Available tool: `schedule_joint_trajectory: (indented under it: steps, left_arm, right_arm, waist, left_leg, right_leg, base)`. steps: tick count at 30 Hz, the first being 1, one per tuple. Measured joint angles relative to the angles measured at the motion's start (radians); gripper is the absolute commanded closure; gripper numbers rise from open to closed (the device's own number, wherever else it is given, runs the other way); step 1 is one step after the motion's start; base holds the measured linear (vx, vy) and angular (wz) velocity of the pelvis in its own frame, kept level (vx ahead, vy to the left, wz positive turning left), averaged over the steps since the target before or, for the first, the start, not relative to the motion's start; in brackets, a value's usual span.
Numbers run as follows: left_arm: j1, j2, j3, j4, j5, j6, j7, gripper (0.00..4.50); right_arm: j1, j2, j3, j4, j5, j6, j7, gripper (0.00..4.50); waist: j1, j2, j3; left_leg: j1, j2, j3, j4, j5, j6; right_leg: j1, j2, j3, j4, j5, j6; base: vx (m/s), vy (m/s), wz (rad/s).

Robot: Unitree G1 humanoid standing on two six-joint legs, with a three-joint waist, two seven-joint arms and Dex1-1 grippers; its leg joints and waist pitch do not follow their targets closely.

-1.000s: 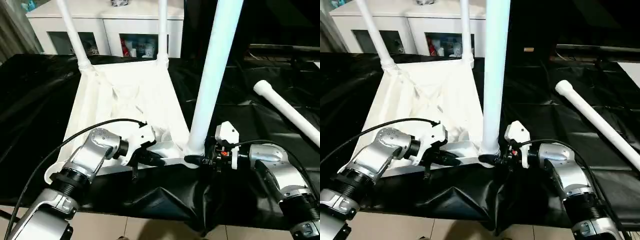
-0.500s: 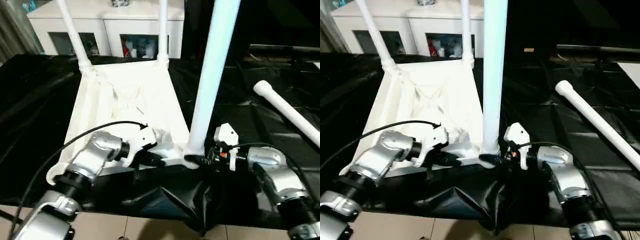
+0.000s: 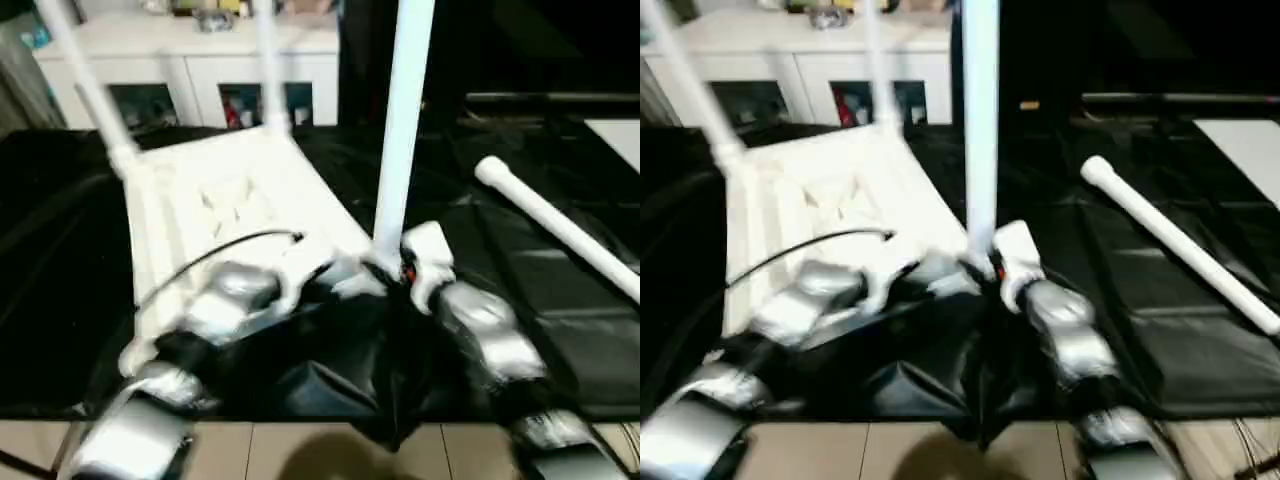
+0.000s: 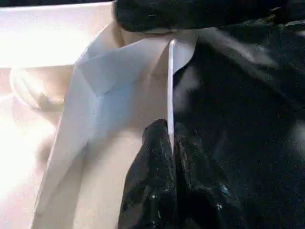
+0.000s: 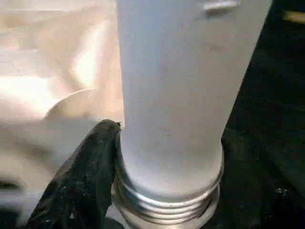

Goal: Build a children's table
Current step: Rotate leg to tighten

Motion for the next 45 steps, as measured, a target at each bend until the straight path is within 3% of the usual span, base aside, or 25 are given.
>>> schedule_joint_trajectory:
  steps: [4,7,8,12,18,20,22,26,29,33,37,45]
  left_arm:
    - [-0.013,-0.013,0.010,0.035,0.002,-0.005,0.034,4.50]
    - [-0.021,-0.015,0.011,0.054,0.008,-0.017,0.035,4.50]
    - [-0.022,-0.015,0.011,0.056,0.009,-0.020,0.030,4.50]
    - [-0.030,0.000,0.017,0.065,0.010,-0.035,0.012,4.50]
    - [-0.010,0.045,0.005,0.023,0.007,-0.064,-0.086,4.50]
    - [0.007,0.064,-0.001,-0.010,0.002,-0.076,-0.135,4.50]
    - [0.021,0.084,-0.008,-0.037,-0.003,-0.085,-0.182,4.50]
    - [0.070,0.154,-0.039,-0.116,-0.031,-0.123,-0.339,4.50]
    - [0.099,0.195,-0.054,-0.181,-0.050,-0.135,-0.438,4.50]
    - [0.107,0.211,-0.067,-0.209,-0.059,-0.154,-0.494,4.50]
    - [0.111,0.229,-0.070,-0.224,-0.064,-0.154,-0.524,4.50]
    - [0.124,0.248,-0.067,-0.236,-0.068,-0.149,-0.533,4.50]
  right_arm:
    - [-0.049,0.032,-0.012,0.069,-0.006,0.006,-0.060,1.78]
    - [-0.056,0.038,-0.045,0.092,0.011,-0.009,-0.033,1.78]
    - [-0.054,0.037,-0.055,0.094,0.017,-0.018,-0.020,1.22]
    - [-0.052,0.037,-0.064,0.096,0.043,-0.054,0.037,0.89]
    - [0.004,-0.043,-0.027,0.005,0.062,-0.062,0.233,0.72]
    - [0.035,-0.102,-0.001,-0.049,0.063,-0.064,0.326,0.72]
    - [0.061,-0.154,0.022,-0.086,0.062,-0.074,0.396,0.72]
    - [0.128,-0.251,0.055,-0.166,0.050,-0.102,0.563,0.72]
    - [0.161,-0.272,0.070,-0.237,0.068,-0.104,0.657,0.72]
    - [0.177,-0.289,0.089,-0.275,0.087,-0.105,0.724,0.72]
    - [0.200,-0.315,0.102,-0.312,0.107,-0.103,0.775,0.72]
    - [0.209,-0.323,0.103,-0.318,0.114,-0.094,0.828,1.28]
  waist:
    - [-0.014,0.010,0.004]
    - [-0.026,0.007,0.008]
    - [-0.027,0.007,0.011]
    - [-0.037,0.014,0.018]
    - [-0.045,0.013,0.023]
    - [-0.043,0.013,0.022]
    - [-0.034,0.013,0.022]
    - [0.003,0.011,0.021]
    - [0.025,0.010,0.020]
    - [0.059,0.013,0.018]
    - [0.066,0.014,0.017]
    - [0.062,0.014,0.017]
  left_leg:
    - [0.003,0.002,-0.013,-0.006,0.000,0.001]
    - [0.009,0.002,-0.010,-0.011,-0.001,0.001]
    - [0.012,-0.001,-0.009,-0.011,-0.001,0.001]
    - [0.011,0.002,-0.012,-0.016,-0.002,0.003]
    - [0.008,0.001,-0.013,-0.023,-0.002,0.003]
    - [0.003,0.001,-0.014,-0.022,-0.002,0.003]
    - [0.001,0.001,-0.010,-0.022,-0.002,0.003]
    - [0.002,0.001,0.001,-0.015,-0.002,0.003]
    - [0.000,0.001,0.010,-0.013,-0.001,0.004]
    - [-0.001,0.006,0.018,-0.007,0.007,0.016]
    - [-0.004,0.012,0.020,0.001,0.007,0.015]
    - [-0.001,0.012,0.021,0.002,0.005,0.009]
  right_leg:
    - [0.020,-0.012,-0.042,-0.035,0.000,0.000]
    - [0.028,-0.016,-0.043,-0.038,0.000,0.000]
    - [0.031,-0.017,-0.046,-0.038,0.000,0.000]
    - [0.035,-0.033,-0.082,-0.047,0.000,0.000]
    - [0.031,-0.040,-0.083,-0.040,0.000,0.000]
    - [0.026,-0.039,-0.079,-0.034,0.000,0.000]
    - [0.020,-0.036,-0.065,-0.026,0.001,-0.001]
    - [0.012,-0.030,-0.028,0.007,0.002,-0.004]
    - [-0.002,-0.029,-0.012,0.028,0.008,-0.012]
    - [-0.006,-0.023,-0.001,0.040,0.001,-0.002]
    - [-0.006,-0.015,0.002,0.039,-0.003,-0.004]
    - [-0.005,-0.012,0.016,0.041,-0.003,-0.004]
  base:
    - [0.000,0.000,0.00]
    - [0.000,0.000,0.00]
    - [0.000,0.000,0.00]
    - [0.000,0.000,0.00]
    - [0.000,0.000,0.00]
    - [0.026,-0.010,0.04]
    - [0.000,0.000,0.00]
    - [0.013,-0.008,0.02]
    - [0.064,-0.032,0.10]
    - [0.068,-0.012,0.05]
    - [0.000,0.000,0.00]
    - [0.000,0.000,0.00]
